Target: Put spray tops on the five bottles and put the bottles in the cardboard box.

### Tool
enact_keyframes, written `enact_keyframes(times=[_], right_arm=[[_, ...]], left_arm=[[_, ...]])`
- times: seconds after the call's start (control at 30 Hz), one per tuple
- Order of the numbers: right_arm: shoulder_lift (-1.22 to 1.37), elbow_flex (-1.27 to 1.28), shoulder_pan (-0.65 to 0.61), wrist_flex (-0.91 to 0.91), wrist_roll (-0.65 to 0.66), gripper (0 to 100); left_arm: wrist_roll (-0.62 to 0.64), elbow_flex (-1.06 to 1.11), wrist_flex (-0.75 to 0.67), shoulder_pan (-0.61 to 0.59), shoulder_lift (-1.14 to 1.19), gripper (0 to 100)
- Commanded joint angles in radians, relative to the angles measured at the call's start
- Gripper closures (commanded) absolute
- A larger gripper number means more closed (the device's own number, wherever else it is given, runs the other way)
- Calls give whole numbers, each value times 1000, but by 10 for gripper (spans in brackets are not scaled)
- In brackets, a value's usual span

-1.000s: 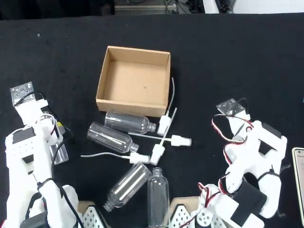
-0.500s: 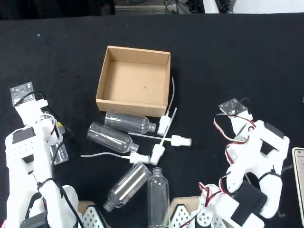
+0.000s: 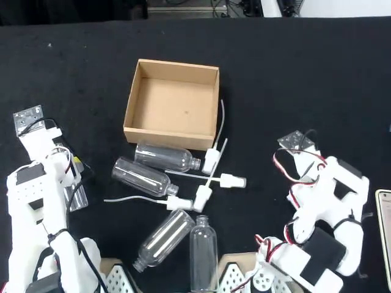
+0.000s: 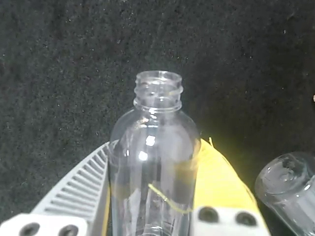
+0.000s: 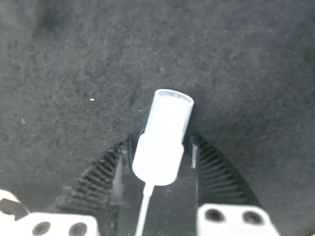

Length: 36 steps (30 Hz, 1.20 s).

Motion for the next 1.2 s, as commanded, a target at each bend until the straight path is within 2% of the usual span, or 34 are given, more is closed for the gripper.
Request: enact_keyframes(times=[0.0,0.1,0.27,0.57,0.73,0.8,0.9,1.07,1.17], right_arm=[[42,-48,-9,-9,-51,894],[31,-114,-17,74,-87,992],[-7,-272,-20,247,-150,988],[-21,-483,-44,279,-184,988],[-76,-740,-167,528,-445,988],[-134,-756,-249,546,-546,988],[-246,-702,-374,520,-689,988],[-438,-544,-546,382,-881,988],[-506,-440,-651,285,-951,988]], left_arm=[[0,-10,3,2,-35,910],[0,-12,3,2,-35,910],[0,-10,3,2,-35,910],[0,-16,3,2,-35,910],[-2,-58,35,1,-37,910],[-2,-111,91,-12,-37,910],[-5,-202,160,-58,-37,910],[-187,-263,181,-194,-23,910],[-249,-266,201,-311,-20,910]])
